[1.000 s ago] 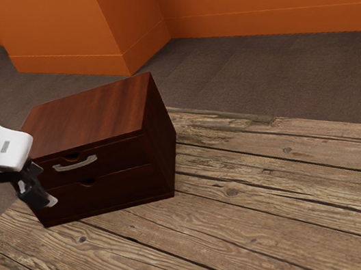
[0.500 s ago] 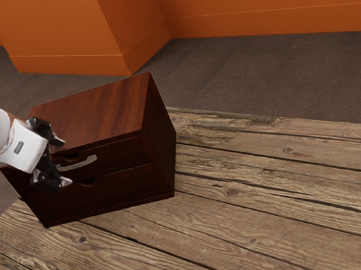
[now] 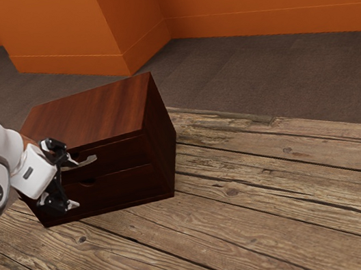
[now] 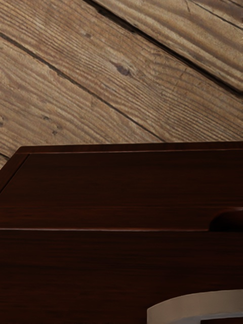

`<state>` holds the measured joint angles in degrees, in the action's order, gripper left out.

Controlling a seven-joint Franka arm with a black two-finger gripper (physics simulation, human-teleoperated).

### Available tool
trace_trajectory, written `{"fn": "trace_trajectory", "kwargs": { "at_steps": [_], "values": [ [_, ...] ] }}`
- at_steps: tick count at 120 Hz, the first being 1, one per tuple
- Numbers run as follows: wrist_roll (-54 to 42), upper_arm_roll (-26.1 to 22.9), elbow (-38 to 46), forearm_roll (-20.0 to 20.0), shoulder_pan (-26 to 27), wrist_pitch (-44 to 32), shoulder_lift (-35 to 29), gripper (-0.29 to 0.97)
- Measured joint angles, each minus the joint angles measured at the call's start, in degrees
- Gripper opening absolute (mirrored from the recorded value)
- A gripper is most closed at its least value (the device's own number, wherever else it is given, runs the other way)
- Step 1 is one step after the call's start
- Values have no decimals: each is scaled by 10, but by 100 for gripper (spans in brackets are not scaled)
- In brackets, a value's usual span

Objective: Pull the drawer handle with one arm to open the drawer

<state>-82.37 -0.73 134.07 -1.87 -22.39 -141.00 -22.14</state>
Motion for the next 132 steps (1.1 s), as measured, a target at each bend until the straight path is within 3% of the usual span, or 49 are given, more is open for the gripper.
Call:
{"fn": "trace_trajectory", "kwargs": {
  "at_steps": [101,124,132],
  "values": [
    [-36,3,19,-3,-2,-70,24,69],
    [-38,-8,24,-17,-7,-68,8,57],
    [-38,-13,31,-19,-5,-68,1,58]
  ]
}}
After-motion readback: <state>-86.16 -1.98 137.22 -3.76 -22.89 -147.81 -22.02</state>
